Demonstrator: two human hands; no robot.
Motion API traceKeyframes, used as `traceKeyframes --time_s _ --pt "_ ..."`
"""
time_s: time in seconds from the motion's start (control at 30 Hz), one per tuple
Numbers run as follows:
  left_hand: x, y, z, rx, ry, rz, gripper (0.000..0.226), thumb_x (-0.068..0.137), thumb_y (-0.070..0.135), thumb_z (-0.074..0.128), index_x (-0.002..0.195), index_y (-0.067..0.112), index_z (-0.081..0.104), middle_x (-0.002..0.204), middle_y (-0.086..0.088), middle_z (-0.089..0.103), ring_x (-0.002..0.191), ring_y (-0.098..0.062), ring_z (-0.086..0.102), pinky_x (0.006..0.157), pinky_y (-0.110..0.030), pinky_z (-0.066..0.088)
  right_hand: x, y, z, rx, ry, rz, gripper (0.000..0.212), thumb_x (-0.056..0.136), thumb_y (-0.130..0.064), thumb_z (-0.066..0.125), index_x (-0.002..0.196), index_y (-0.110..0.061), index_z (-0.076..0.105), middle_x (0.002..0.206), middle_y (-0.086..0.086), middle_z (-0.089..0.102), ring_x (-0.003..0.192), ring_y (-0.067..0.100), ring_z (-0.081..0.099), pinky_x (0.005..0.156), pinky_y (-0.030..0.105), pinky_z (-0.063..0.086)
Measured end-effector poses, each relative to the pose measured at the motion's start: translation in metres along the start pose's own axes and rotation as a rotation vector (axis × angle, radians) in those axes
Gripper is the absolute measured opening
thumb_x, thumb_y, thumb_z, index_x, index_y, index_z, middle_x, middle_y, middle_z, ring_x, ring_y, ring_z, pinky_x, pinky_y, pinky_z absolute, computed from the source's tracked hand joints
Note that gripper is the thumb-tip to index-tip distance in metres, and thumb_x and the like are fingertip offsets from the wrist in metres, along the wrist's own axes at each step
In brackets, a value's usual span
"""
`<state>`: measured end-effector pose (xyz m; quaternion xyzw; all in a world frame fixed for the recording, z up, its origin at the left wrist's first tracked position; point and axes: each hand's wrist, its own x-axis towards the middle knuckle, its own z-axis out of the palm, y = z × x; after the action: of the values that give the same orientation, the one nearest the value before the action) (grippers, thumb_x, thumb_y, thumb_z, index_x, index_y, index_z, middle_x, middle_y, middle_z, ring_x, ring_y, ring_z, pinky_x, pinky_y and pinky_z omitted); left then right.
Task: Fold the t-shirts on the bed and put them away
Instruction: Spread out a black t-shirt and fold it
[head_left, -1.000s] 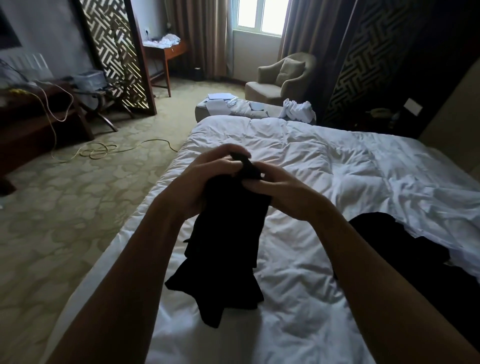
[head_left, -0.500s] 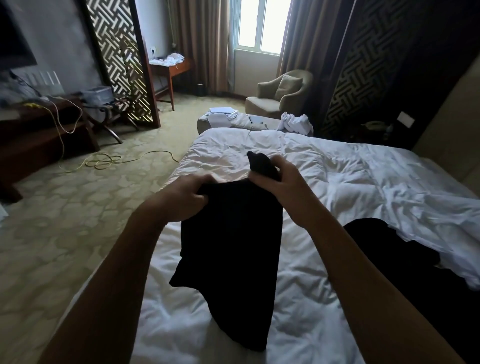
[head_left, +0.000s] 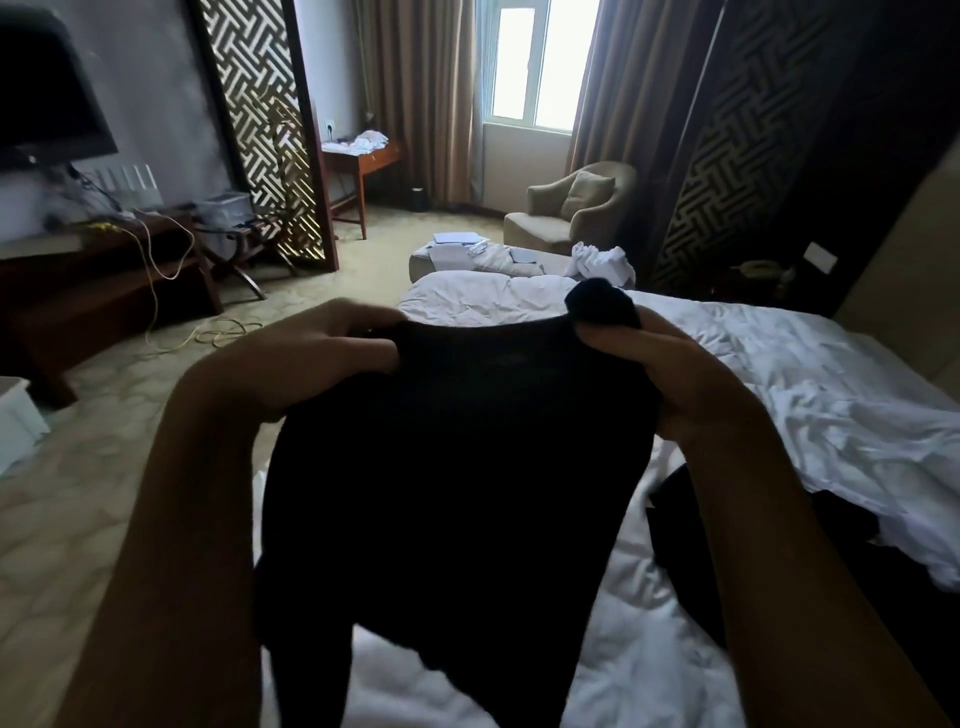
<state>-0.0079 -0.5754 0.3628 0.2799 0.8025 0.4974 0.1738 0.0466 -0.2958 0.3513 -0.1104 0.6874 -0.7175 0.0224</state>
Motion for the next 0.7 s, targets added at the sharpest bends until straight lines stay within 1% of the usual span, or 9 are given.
traceKeyframes --time_s 0.07,0.13,0.2,0.3,0.4,0.47,0.57,0.63,0.7 --pt "0.009 0.001 -0.002 0.045 0.027 -0.035 0.029 0.072 0.026 0.058 0.095 0.021 0.074 0.088 -0.002 0.075 0.069 -0.014 0.067 0.056 -0.018 0.051 0.009 0.005 -0.006 0.043 0.047 0.028 0.010 0.074 -0.020 0.067 0.073 -0.020 0.077 0.080 0.002 0.070 0.074 0.015 0.068 0.070 0.024 0.055" --pt "0.025 -0.013 0.000 0.125 0.104 -0.088 0.032 0.068 0.029 0.057 0.095 0.019 0.072 0.086 -0.001 0.074 0.069 -0.012 0.066 0.059 -0.020 0.050 0.021 0.021 -0.014 0.037 0.087 0.090 0.010 0.083 -0.011 0.067 0.081 -0.014 0.076 0.084 0.006 0.072 0.076 0.017 0.069 0.073 0.026 0.057" --pt "0.042 -0.040 0.004 0.213 0.163 -0.156 0.031 0.062 0.029 0.056 0.089 0.019 0.069 0.083 -0.004 0.070 0.066 -0.012 0.061 0.057 -0.020 0.046 0.032 0.048 -0.022 -0.093 0.097 0.133 0.009 0.089 -0.007 0.066 0.090 -0.011 0.073 0.087 0.006 0.073 0.080 0.018 0.069 0.076 0.026 0.056" --pt "0.068 -0.095 0.013 0.251 0.203 -0.234 0.030 0.056 0.024 0.055 0.083 0.017 0.067 0.081 -0.008 0.067 0.066 -0.013 0.058 0.055 -0.018 0.044 0.045 0.101 -0.035 -0.274 0.149 0.186 0.006 0.089 -0.007 0.069 0.094 -0.009 0.071 0.081 0.001 0.071 0.077 0.013 0.067 0.073 0.024 0.053" --pt "0.098 -0.153 0.032 0.308 0.289 -0.282 0.022 0.070 0.011 0.063 0.090 0.012 0.072 0.088 -0.011 0.071 0.081 -0.021 0.063 0.064 -0.024 0.043 0.060 0.167 -0.050 -0.431 0.266 0.208 0.008 0.085 -0.013 0.074 0.090 -0.008 0.070 0.079 0.003 0.068 0.076 0.013 0.064 0.073 0.034 0.050" --pt "0.121 -0.195 0.050 0.373 0.355 -0.289 0.027 0.079 0.000 0.060 0.101 0.006 0.074 0.100 -0.015 0.072 0.094 -0.026 0.067 0.073 -0.026 0.045 0.071 0.212 -0.061 -0.521 0.336 0.219 0.015 0.082 -0.021 0.077 0.080 -0.011 0.066 0.075 0.004 0.066 0.073 0.014 0.061 0.073 0.040 0.049" --pt "0.156 -0.253 0.070 0.392 0.405 -0.302 0.031 0.082 -0.001 0.056 0.108 0.004 0.072 0.109 -0.020 0.071 0.106 -0.033 0.065 0.089 -0.036 0.049 0.088 0.268 -0.074 -0.625 0.419 0.263 0.027 0.082 -0.030 0.076 0.071 -0.012 0.059 0.065 0.000 0.060 0.067 0.013 0.057 0.070 0.041 0.046" --pt "0.180 -0.292 0.081 0.403 0.410 -0.339 0.031 0.084 0.005 0.055 0.110 0.010 0.071 0.109 -0.018 0.071 0.106 -0.036 0.064 0.088 -0.041 0.051 0.102 0.301 -0.082 -0.667 0.450 0.318 0.027 0.082 -0.033 0.075 0.070 -0.013 0.062 0.065 0.001 0.063 0.070 0.016 0.061 0.071 0.040 0.047" --pt "0.202 -0.326 0.091 0.428 0.418 -0.409 0.029 0.087 0.013 0.053 0.110 0.016 0.069 0.108 -0.015 0.070 0.102 -0.038 0.063 0.082 -0.042 0.052 0.118 0.335 -0.092 -0.704 0.465 0.395 0.025 0.084 -0.035 0.074 0.081 -0.011 0.070 0.077 0.006 0.071 0.082 0.023 0.067 0.077 0.041 0.049"
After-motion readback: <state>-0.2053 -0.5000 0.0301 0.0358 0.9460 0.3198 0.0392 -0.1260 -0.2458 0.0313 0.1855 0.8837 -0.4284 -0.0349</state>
